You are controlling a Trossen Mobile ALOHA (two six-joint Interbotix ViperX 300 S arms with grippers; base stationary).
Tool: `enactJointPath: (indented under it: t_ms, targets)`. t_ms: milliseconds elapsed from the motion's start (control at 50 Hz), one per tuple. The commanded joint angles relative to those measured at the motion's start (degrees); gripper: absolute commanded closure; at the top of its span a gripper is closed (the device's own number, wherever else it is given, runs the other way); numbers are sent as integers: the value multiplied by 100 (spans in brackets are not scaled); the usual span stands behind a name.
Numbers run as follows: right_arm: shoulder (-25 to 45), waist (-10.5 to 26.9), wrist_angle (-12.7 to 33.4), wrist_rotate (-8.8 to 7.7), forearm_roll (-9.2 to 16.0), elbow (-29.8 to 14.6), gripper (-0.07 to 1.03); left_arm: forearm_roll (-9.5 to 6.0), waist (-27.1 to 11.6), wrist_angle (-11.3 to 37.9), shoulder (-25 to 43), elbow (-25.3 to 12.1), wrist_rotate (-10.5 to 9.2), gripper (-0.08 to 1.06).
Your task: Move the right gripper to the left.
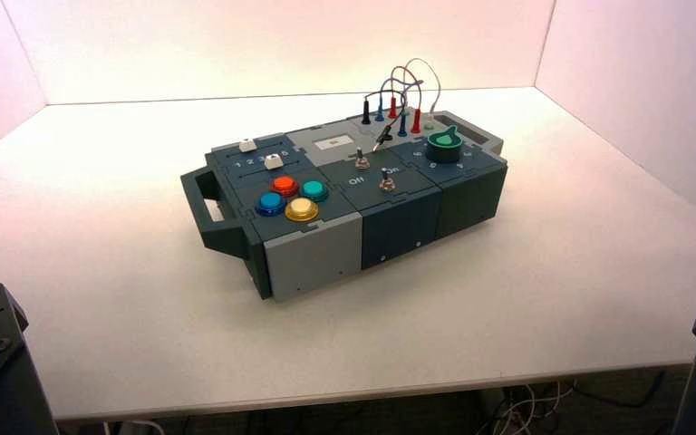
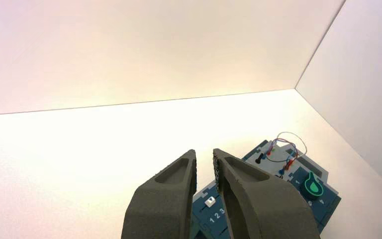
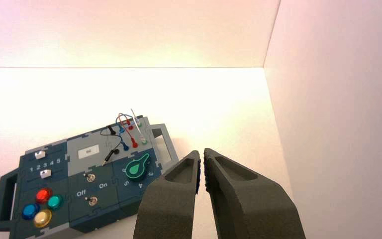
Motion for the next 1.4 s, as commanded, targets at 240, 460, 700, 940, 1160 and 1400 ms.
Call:
enactJointPath:
  t_ms: [240,460,700,940,1160,1400]
  targets:
    - [88,-9,-18,-26,-44,-79,91,0,-35,-62,79,-88,0,76]
    - [413,-9,-26,-44,-26,-97,91,0,-44,-62,88,-88,0,76]
    - [940,659,-545,-105,220,-158,91,-18,-44,-62,53,9,-9,76]
    - [1424,1995,-1134,237,352,-193,91,-53,-44,-62,9,35,-18,76]
    - [2268,2962,-1811,316,650,-536,91,-53,-44,-53,-9,9,-18,76]
    - [3278,3885,-2259,334,738,-1178,90,-53,-44,-44,-9,0,-18,76]
